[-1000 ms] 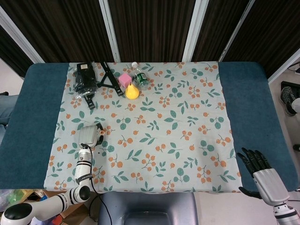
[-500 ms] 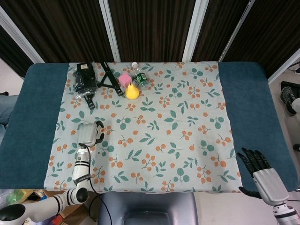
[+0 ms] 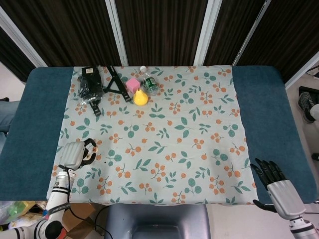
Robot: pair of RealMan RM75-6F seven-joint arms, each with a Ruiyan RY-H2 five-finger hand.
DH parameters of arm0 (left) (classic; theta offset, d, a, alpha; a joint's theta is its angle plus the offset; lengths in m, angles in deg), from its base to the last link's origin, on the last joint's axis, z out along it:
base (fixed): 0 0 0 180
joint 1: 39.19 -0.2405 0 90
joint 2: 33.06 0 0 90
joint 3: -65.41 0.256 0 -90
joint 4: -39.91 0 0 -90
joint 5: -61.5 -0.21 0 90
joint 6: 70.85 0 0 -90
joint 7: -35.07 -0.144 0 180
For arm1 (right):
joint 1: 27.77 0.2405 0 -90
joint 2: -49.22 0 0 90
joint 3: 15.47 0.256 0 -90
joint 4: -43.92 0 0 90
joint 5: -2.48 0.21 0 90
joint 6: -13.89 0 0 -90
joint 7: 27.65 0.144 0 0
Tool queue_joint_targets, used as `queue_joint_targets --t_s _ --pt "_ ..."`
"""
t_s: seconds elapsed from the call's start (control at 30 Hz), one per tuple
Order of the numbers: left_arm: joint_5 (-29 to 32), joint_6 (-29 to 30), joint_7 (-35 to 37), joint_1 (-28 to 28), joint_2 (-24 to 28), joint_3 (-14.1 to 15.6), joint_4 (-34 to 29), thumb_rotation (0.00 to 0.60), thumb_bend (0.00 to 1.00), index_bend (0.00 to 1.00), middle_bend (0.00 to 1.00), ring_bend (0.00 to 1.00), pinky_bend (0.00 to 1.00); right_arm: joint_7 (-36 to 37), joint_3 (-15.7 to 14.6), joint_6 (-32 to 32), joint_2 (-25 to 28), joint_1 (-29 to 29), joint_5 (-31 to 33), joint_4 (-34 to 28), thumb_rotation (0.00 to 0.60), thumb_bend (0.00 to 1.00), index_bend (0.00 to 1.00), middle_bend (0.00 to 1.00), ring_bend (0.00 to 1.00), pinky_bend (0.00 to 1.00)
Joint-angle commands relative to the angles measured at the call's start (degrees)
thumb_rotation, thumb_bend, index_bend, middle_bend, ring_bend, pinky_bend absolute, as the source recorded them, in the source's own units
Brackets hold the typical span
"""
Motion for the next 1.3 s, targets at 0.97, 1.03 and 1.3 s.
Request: queue_joint_targets --t_s 0.97,1.03,1.3 --pt "-1.05 -1.78 4.24 -2.18 -2.58 2.37 9.16 0.6 0.4 0.44 1.0 1.0 1.0 -1.03 0.22 0.55 -0.52 0.13 0.5 -0.15 0.6 0.2 0.0 0.0 0.0 0.05" --pt "-1.08 -1.9 4.33 -2.27 -2.5 2.41 9.15 0.6 0.4 0.44 1.0 1.0 1.0 -1.09 0.19 0.51 -0.54 0.11 0.45 -0.18 0.6 0.2 0.0 0.0 0.0 0.05" --pt "-0.81 -2.3 3.94 -2.37 -2.36 2.33 9.19 0.6 0.4 0.41 1.0 1.0 1.0 -1.02 0.15 0.42 -0.53 0.09 0.37 -0.16 0.6 0.2 0.0 0.0 0.0 0.05"
